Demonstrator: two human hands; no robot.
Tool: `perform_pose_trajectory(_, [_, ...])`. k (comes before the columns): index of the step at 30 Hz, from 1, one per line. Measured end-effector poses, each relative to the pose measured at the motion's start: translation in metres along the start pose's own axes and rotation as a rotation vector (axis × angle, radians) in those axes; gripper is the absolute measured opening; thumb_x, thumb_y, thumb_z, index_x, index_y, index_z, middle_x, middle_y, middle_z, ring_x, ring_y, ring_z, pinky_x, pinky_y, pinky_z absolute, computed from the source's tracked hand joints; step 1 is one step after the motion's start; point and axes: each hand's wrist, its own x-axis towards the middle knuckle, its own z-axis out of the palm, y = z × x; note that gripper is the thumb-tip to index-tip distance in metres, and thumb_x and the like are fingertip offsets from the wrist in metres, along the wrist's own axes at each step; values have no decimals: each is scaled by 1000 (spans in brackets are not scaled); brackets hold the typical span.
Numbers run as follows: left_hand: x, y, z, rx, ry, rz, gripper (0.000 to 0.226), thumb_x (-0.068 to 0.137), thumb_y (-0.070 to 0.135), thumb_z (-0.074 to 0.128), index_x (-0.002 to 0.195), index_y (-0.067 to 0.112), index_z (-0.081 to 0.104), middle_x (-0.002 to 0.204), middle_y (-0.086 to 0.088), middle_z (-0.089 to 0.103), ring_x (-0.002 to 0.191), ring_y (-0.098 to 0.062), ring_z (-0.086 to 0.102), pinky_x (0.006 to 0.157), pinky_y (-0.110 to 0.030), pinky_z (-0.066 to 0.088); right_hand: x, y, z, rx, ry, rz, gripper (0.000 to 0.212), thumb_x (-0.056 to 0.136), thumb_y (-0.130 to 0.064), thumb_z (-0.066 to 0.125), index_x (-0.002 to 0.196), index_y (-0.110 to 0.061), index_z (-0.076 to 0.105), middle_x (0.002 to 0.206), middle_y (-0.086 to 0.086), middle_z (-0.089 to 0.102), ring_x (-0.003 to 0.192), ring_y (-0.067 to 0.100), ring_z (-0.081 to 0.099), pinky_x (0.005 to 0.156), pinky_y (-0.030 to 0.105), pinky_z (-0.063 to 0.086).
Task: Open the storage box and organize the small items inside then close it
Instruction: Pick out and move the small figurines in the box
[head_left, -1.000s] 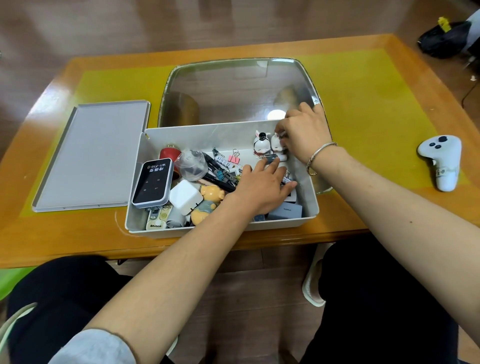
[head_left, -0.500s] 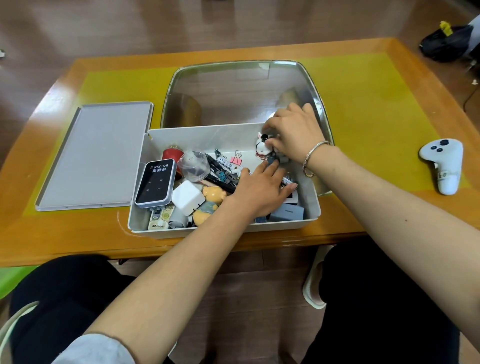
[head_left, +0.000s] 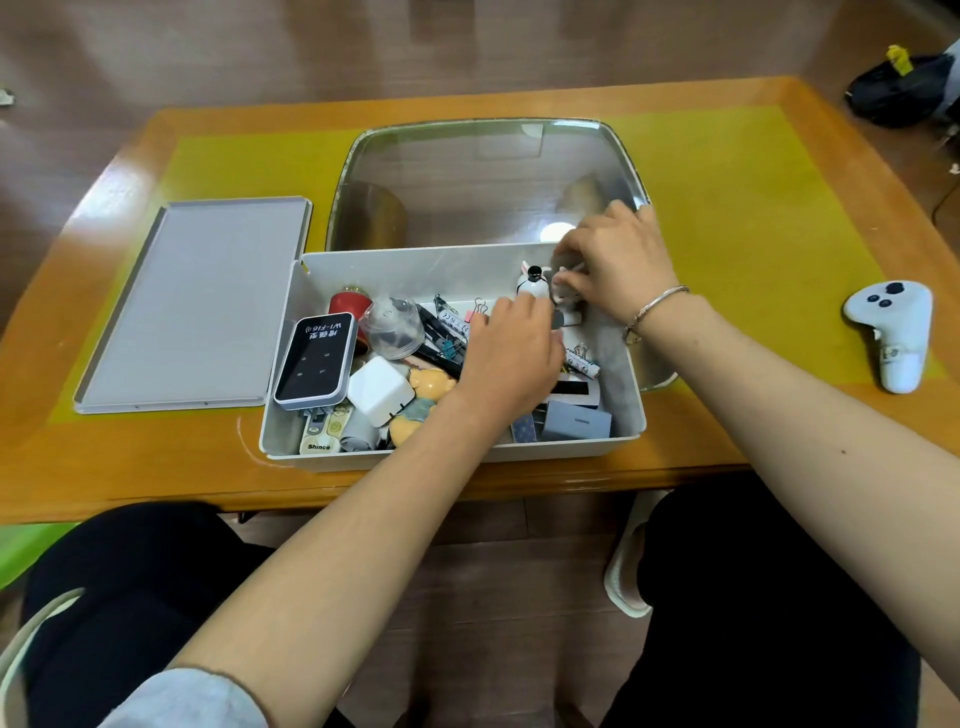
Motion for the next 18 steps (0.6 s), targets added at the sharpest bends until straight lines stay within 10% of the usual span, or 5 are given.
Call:
perform_pose_trajectory(6, [11,-13,-4,-43,-85,-194,65,93,23,39,152,19,13,131,-10,50,117,-32,42,96,-47,31,-4,4,-1,-82,-37,65,23,82,-36,66,103,-25,69,104,3,68,110,28,45,88,38,27])
perform_pose_trajectory(18, [17,-15,-2,-193,-224,-133,77,92,20,43,154,25,-2,145,-3,42,127,-28,36,100,-51,27,-3,-1,2,-140,-50,104,19,85,-32,63,98,-21,70,100,4,68,108,29,46,89,39,29])
